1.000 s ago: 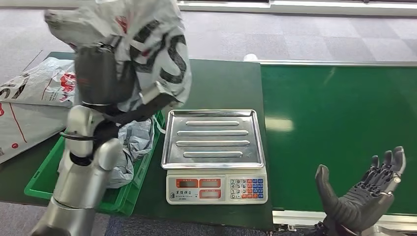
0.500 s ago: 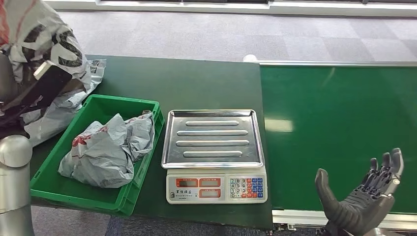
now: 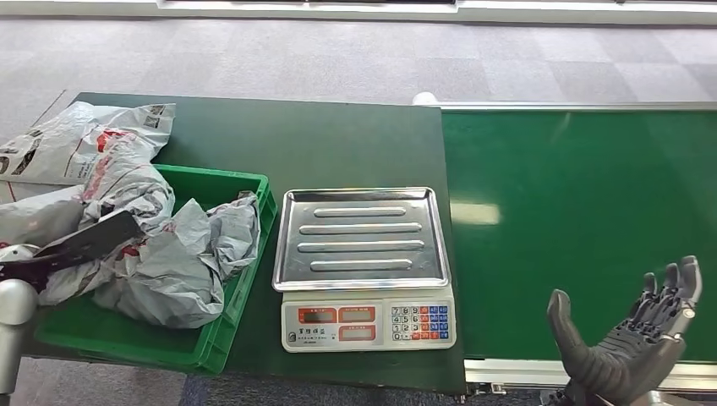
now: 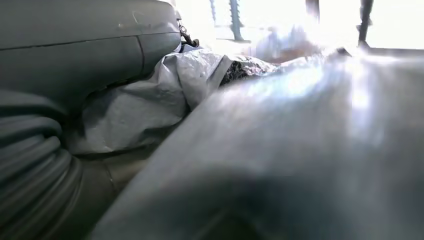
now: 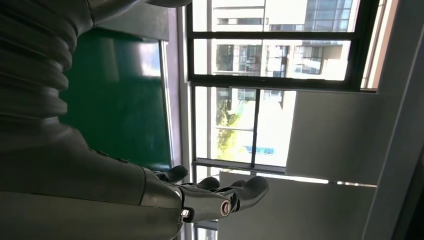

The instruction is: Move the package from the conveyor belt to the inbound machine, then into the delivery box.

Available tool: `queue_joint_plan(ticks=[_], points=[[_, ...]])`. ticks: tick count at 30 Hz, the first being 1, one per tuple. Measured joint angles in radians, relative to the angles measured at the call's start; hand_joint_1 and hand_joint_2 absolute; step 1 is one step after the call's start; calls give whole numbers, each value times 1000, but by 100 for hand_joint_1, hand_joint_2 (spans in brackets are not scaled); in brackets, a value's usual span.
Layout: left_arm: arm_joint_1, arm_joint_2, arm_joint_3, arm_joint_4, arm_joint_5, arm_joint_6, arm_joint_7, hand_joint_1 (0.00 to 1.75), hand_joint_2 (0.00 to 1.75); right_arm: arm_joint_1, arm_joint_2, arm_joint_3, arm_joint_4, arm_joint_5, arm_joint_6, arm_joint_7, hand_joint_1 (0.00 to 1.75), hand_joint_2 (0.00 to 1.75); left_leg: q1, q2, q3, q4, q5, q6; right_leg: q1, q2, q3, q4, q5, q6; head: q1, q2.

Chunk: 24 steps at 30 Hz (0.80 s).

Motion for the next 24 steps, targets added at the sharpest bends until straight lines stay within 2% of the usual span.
queue_joint_plan(ticks=[1, 3, 5, 6, 8, 11, 13, 18, 24], points=[[53, 33, 7, -6, 42, -23, -39, 175, 175, 4, 0, -5, 0, -7, 2, 0, 0, 175, 0, 2, 1, 0, -1, -1, 0, 2, 0, 0, 0, -1, 0, 0], [159, 85, 38, -43, 116, -66, -101, 94, 175, 12, 0, -14, 0, -23, 13, 0, 0, 175, 0, 3, 3, -1, -2, -1, 0, 4, 0, 0, -2, -2, 0, 0], [261, 110, 93, -109, 187, -116, -146, 7, 175, 20, 0, -26, -1, -34, 28, 0, 0, 175, 0, 3, 3, -1, -3, -1, 0, 3, 1, 0, -3, -2, 0, 0], [308, 113, 127, -151, 221, -144, -164, 0, 175, 24, 2, -34, -4, -37, 36, -1, 0, 175, 0, 2, 3, -1, -3, -1, 0, 2, 1, 0, -4, -3, 0, 0], [381, 110, 197, -235, 300, -207, -204, 0, 175, 36, 7, -53, -13, -42, 53, -8, 0, 175, 0, -1, 3, -1, -4, -1, 0, -1, 1, 0, -5, -3, 0, 0], [445, 85, 292, -349, 474, -315, -282, 0, 175, 50, 20, -88, -25, -56, 88, -30, 0, 175, 0, -5, 2, -1, -4, -1, 0, -6, 2, 0, -6, -2, 0, 0], [479, 62, 340, -416, 578, -350, -327, 0, 175, 57, 29, -112, -29, -66, 109, -42, 0, 175, 0, -6, 2, -1, -4, -1, 0, -7, 4, 0, -6, -2, 0, 0], [545, 17, 424, -542, 704, -363, -387, 0, 175, 68, 43, -167, -30, -79, 153, -58, 0, 175, 0, -7, 3, -1, -4, -1, 0, -8, 3, -1, -6, -2, 0, 0], [517, -57, 418, -592, 664, -328, -376, 0, 175, 72, 82, -219, -36, -53, 207, -60, 0, 175, 0, -9, 4, -1, -3, -1, 0, -11, 4, 0, -7, -2, 0, 0]])
